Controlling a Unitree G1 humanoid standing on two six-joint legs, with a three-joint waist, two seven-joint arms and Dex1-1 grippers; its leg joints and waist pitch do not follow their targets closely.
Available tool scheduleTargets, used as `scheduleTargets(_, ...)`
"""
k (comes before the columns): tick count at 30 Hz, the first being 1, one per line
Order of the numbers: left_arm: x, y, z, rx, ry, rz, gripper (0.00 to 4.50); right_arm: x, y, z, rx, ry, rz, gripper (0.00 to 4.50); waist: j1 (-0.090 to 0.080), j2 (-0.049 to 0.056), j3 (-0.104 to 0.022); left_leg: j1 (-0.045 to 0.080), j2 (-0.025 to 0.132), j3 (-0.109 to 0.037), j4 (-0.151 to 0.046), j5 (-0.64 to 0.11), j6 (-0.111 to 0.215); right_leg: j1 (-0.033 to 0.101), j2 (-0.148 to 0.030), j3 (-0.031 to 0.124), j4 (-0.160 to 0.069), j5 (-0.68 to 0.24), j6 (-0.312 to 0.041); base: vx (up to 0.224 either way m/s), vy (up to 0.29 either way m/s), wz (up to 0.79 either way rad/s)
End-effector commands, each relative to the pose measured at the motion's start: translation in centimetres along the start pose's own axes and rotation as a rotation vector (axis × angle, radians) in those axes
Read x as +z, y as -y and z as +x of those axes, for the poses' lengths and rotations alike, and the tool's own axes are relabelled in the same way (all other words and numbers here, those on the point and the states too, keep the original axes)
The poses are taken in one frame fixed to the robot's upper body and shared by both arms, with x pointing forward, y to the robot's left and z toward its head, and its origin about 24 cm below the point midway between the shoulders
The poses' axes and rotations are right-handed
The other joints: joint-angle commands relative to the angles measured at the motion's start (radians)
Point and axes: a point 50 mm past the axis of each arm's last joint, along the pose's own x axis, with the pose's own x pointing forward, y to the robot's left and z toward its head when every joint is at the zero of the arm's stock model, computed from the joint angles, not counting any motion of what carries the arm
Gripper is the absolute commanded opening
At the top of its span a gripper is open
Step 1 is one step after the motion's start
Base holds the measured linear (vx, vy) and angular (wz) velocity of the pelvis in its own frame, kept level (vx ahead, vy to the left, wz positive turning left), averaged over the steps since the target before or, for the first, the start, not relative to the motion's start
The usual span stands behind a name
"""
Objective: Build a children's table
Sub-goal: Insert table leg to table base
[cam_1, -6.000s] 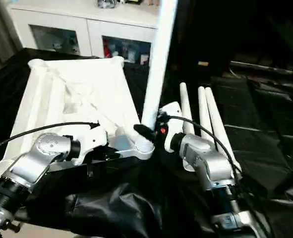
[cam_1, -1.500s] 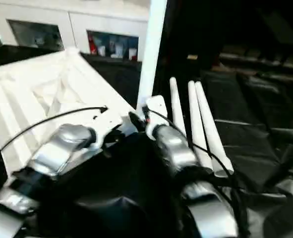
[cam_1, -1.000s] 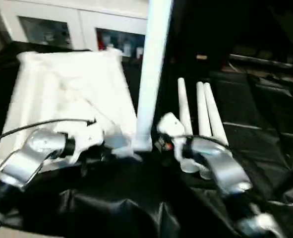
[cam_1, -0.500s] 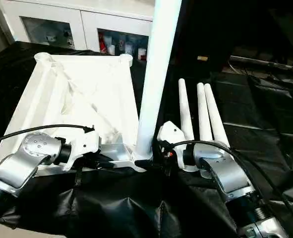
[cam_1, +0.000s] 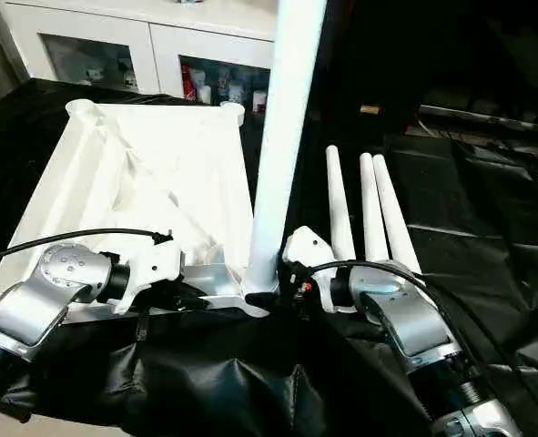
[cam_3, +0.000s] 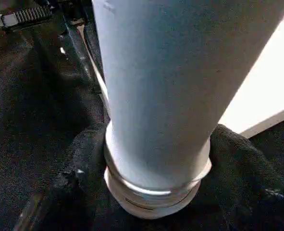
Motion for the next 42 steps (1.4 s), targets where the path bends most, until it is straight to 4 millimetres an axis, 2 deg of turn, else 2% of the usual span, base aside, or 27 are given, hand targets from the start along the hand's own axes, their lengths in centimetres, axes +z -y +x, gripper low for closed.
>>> scheduleTargets(1,1.7,0.0,0.2,-0.024,0.064,0.06,0.0,-0.2,0.1,0.0,-0.007,-0.009,0.006,2.77,0.003,0.007,-0.066,0.008,0.036,-0.007,-0.063,-0.091,0.035,0.062,-0.081,0.054,-0.06,-0.021,-0.203,0.0,0.0,0.0)
scheduleTargets(5,1.4,-0.4,0.4,0.021,0.045,0.046,0.0,-0.4,0.4,0.4,-0.07,0.02,0.042,2.76,0.001,0.005,-0.065,0.008,0.035,-0.006,-0.062,-0.097,0.035,0.061,-0.082,0.055,-0.062,-0.033,-0.205,0.0,0.0,0.0)
scheduleTargets(10,1.0,-1.9,1.4,0.184,0.0,-0.032,0.0,-1.3,2.0,2.1,-0.317,0.062,0.156,2.75,-0.008,0.007,-0.062,0.01,0.033,-0.008,-0.068,-0.148,-0.007,0.058,-0.085,0.053,-0.075,-0.153,-0.187,0.0,0.0,0.0)
scheduleTargets(11,1.1,-2.2,1.8,0.229,-0.002,-0.055,0.0,-1.4,2.3,2.8,-0.367,0.072,0.194,2.75,-0.012,0.01,-0.063,0.011,0.034,-0.01,-0.07,-0.155,-0.019,0.06,-0.086,0.054,-0.074,-0.169,-0.183,0.0,0.0,0.0)
scheduleTargets(12,1.2,-2.7,2.3,0.283,-0.006,-0.086,0.0,-1.4,2.5,3.5,-0.421,0.079,0.233,2.75,-0.014,0.009,-0.061,0.01,0.032,-0.011,-0.071,-0.165,-0.023,0.059,-0.084,0.052,-0.078,-0.187,-0.172,0.0,0.0,0.0)
scheduleTargets(13,1.2,-2.9,2.6,0.316,-0.011,-0.104,0.0,-1.4,2.6,4.0,-0.455,0.083,0.254,2.75,-0.017,0.011,-0.059,0.014,0.034,-0.009,-0.071,-0.184,-0.028,0.053,-0.085,0.055,-0.083,-0.204,-0.173,0.0,0.0,0.0)
scheduleTargets(17,1.7,-3.9,4.5,0.463,-0.026,-0.191,0.0,-1.6,3.3,6.5,-0.649,0.058,0.357,2.74,-0.023,0.01,-0.06,0.015,0.03,-0.012,-0.073,-0.199,-0.041,0.054,-0.086,0.054,-0.089,-0.263,-0.158,0.0,0.0,0.0)
scheduleTargets(18,1.7,-4.0,4.5,0.464,-0.026,-0.192,0.0,-1.6,3.3,6.6,-0.652,0.056,0.359,2.74,-0.024,0.011,-0.06,0.014,0.03,-0.014,-0.073,-0.205,-0.044,0.054,-0.087,0.053,-0.09,-0.278,-0.15,0.0,0.0,0.0)
scheduleTargets(19,2.3,-4.0,5.5,0.482,-0.022,-0.203,0.0,-1.5,3.2,7.9,-0.694,0.026,0.393,2.74,-0.023,0.006,-0.061,0.015,0.031,-0.012,-0.073,-0.203,-0.04,0.052,-0.086,0.054,-0.089,-0.269,-0.143,0.0,0.0,0.0)
scheduleTargets(21,3.2,-3.9,6.6,0.489,-0.004,-0.202,0.0,-0.8,2.9,9.2,-0.675,0.039,0.396,2.74,-0.026,0.008,-0.059,0.015,0.03,-0.013,-0.074,-0.214,-0.041,0.051,-0.084,0.053,-0.091,-0.272,-0.142,0.0,0.0,0.0)
scheduleTargets(22,3.2,-3.9,6.6,0.489,-0.004,-0.202,0.0,-0.8,2.9,9.2,-0.675,0.039,0.396,3.09,-0.022,0.009,-0.061,0.018,0.031,-0.012,-0.072,-0.215,-0.037,0.05,-0.087,0.055,-0.091,-0.261,-0.139,0.0,0.0,0.0)
scheduleTargets(24,3.4,-4.0,6.7,0.493,-0.007,-0.204,0.0,-0.3,2.8,9.6,-0.66,0.062,0.385,3.44,-0.021,0.009,-0.062,0.014,0.032,-0.012,-0.074,-0.21,-0.031,0.053,-0.085,0.055,-0.088,-0.234,-0.137,0.0,0.0,0.0)
scheduleTargets(27,3.1,-4.0,6.6,0.487,-0.025,-0.19,0.0,0.3,3.1,9.6,-0.643,0.076,0.335,3.71,-0.022,0.013,-0.061,0.014,0.031,-0.012,-0.074,-0.213,-0.026,0.052,-0.085,0.054,-0.087,-0.221,-0.143,0.0,0.0,0.0)
scheduleTargets(29,2.8,-3.8,6.4,0.465,-0.029,-0.173,0.0,0.5,3.4,9.2,-0.639,0.081,0.299,3.85,-0.023,0.011,-0.06,0.013,0.031,-0.013,-0.076,-0.229,-0.025,0.053,-0.085,0.054,-0.091,-0.255,-0.136,0.0,0.0,0.0)
scheduleTargets(35,2.6,-3.6,5.7,0.413,-0.002,-0.125,0.0,0.8,3.9,7.6,-0.572,0.098,0.246,3.85,-0.021,0.011,-0.063,0.012,0.033,-0.012,-0.074,-0.202,-0.01,0.055,-0.085,0.055,-0.086,-0.199,-0.149,0.0,0.0,0.0)
scheduleTargets(42,2.1,-2.6,4.3,0.257,0.048,-0.06,0.0,0.4,3.9,3.9,-0.397,0.052,0.086,3.85,-0.014,0.014,-0.064,0.01,0.033,-0.009,-0.07,-0.159,0.015,0.06,-0.083,0.054,-0.079,-0.114,-0.183,0.0,0.0,0.0)
